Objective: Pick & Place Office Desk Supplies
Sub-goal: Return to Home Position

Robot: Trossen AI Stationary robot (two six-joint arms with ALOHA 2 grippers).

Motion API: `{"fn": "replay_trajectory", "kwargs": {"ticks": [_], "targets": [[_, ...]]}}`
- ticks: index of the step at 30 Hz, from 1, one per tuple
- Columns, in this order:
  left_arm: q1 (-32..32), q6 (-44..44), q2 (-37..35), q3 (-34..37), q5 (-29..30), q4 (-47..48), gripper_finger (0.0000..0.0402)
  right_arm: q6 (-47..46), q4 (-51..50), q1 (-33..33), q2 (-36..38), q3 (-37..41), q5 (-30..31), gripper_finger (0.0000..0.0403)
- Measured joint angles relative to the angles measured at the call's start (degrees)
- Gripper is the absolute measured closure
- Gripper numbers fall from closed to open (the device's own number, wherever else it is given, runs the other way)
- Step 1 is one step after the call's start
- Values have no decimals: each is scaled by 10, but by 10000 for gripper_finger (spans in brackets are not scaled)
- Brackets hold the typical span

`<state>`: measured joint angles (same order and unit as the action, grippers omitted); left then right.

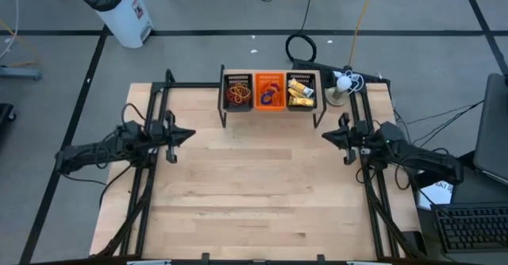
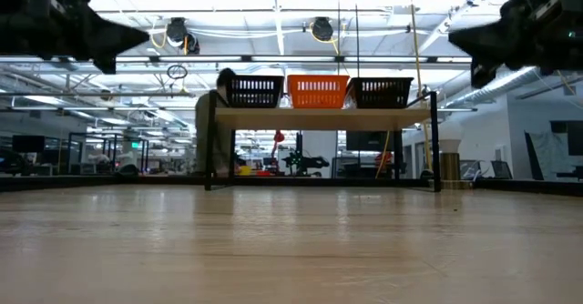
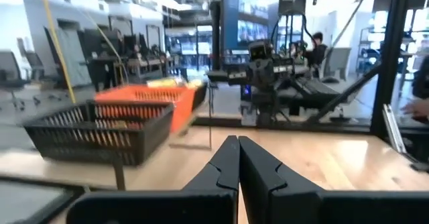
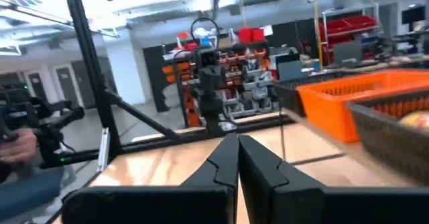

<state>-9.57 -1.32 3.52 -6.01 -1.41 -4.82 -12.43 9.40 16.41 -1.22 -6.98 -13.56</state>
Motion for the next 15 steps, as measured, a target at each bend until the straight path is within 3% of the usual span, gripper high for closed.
{"fn": "replay_trajectory", "kwargs": {"ticks": [5, 15], "targets": [[25, 17, 1, 23, 29, 3, 401, -6, 66, -22, -3, 51, 18, 403], [52, -42, -1, 27, 100, 54, 401, 30, 7, -23, -2, 35, 47, 403]]}}
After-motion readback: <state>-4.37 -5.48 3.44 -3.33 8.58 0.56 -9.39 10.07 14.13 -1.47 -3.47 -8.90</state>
